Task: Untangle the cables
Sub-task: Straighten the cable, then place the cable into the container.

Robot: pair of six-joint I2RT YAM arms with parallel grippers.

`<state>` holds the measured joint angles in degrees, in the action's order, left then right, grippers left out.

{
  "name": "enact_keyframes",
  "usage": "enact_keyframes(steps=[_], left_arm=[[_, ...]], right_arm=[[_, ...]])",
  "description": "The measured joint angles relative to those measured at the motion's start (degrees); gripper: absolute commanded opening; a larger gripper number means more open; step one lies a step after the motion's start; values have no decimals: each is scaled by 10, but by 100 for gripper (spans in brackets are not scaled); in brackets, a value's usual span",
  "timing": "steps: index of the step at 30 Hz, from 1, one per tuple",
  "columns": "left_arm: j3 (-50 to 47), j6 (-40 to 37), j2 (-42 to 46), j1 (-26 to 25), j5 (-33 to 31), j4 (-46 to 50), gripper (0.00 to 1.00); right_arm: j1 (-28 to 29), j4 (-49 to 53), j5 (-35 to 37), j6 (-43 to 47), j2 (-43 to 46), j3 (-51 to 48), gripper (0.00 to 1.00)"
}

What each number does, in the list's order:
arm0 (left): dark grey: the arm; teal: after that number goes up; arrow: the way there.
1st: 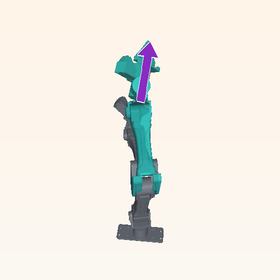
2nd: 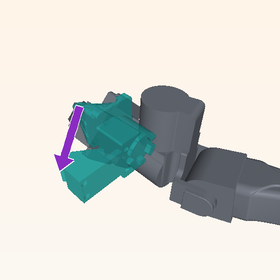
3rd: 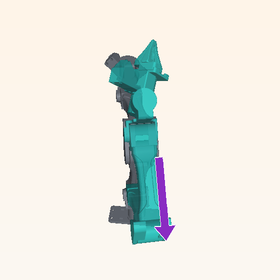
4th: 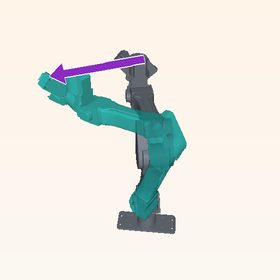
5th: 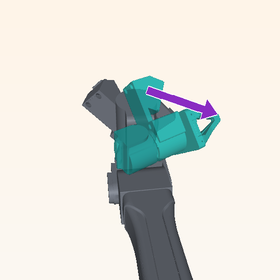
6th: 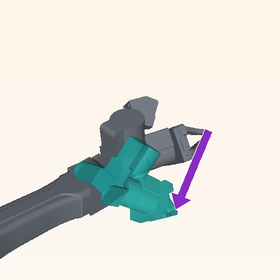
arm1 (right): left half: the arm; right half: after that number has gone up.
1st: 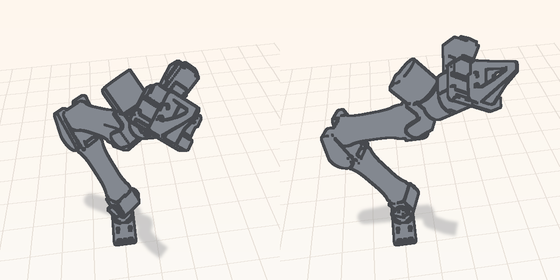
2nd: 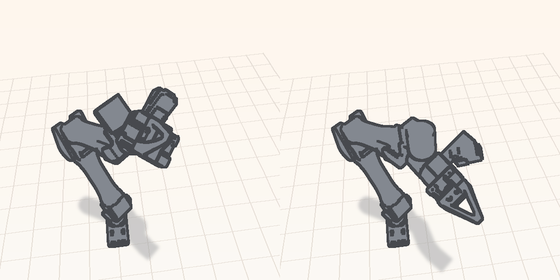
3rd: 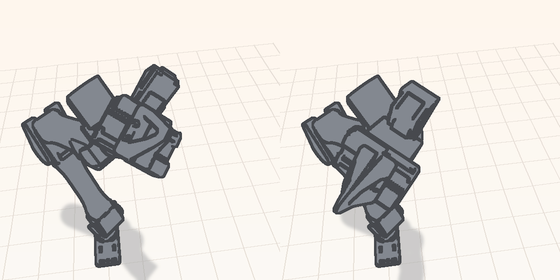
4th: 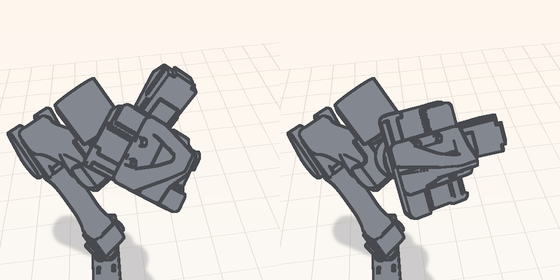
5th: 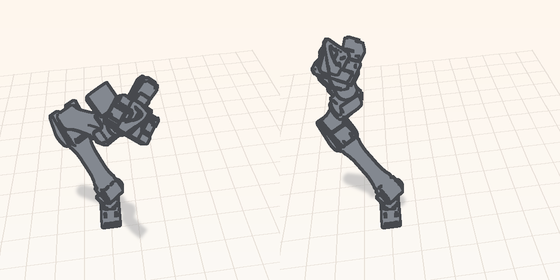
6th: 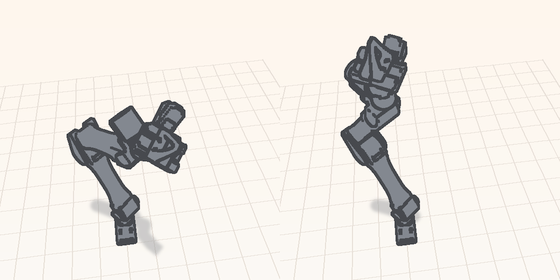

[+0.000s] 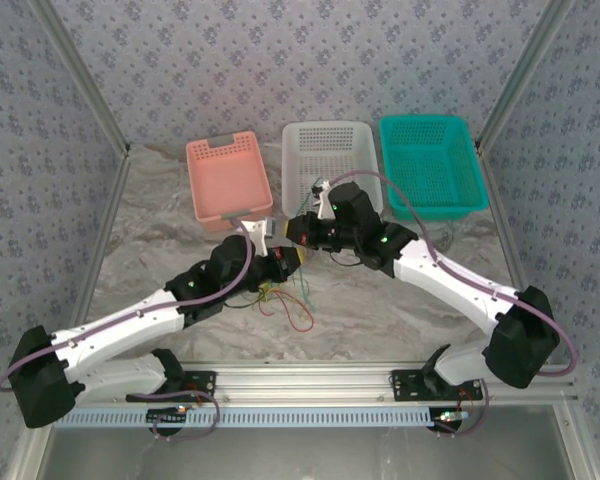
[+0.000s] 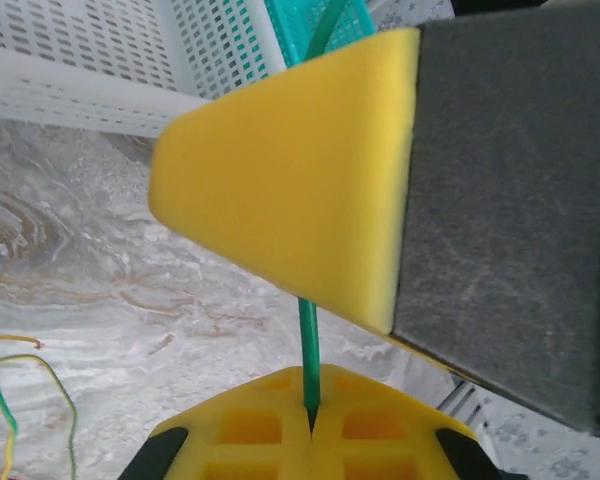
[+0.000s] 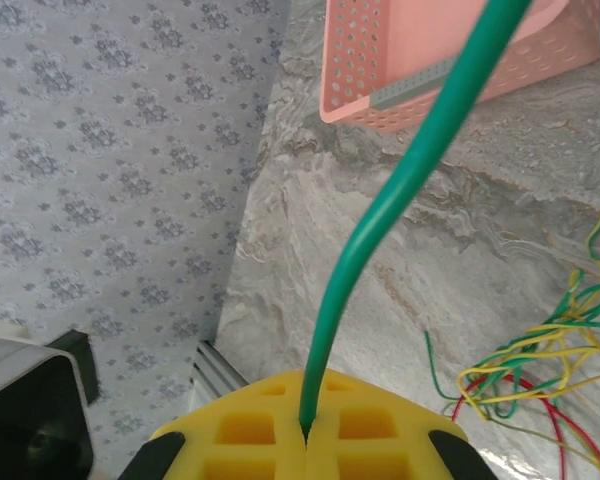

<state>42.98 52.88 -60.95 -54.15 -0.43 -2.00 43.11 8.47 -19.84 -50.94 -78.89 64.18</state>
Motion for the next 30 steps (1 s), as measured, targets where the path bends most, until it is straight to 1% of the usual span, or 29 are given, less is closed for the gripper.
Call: enact_keyframes(steps=[2,7,11,12,14,16,17,19,24,26,27,30], left_arm=[[14,-9,-1,0,6,25,0],[61,-34,-9,1,14,77,0],[64,-47,-10,1,21,106,0],[64,-49,-11,1,22,114,0],[70,-55,-15,2,24,139,0],[72,-55,-15,9,25,167,0],[72,-55,-14,21,27,182,0],[72,-55,-12,50,34,205,0],[77,-60,2,144,67,256,0],[90,-66,1,200,89,276,0],[97,-69,0,225,98,283,0],[136,-80,-26,324,132,301,0]], right_arm=[[-3,36,-6,27,-2,21,0],[-3,181,-3,139,-41,141,0],[4,248,3,195,-68,179,0],[5,257,5,202,-71,179,10],[7,275,12,212,-73,179,33],[5,278,39,222,-63,177,48],[2,277,57,222,-50,171,53],[-2,278,90,228,-12,157,59],[-16,278,162,229,134,126,64],[-20,274,178,229,186,111,64],[-20,271,183,229,203,103,64],[-8,260,192,227,242,64,65]])
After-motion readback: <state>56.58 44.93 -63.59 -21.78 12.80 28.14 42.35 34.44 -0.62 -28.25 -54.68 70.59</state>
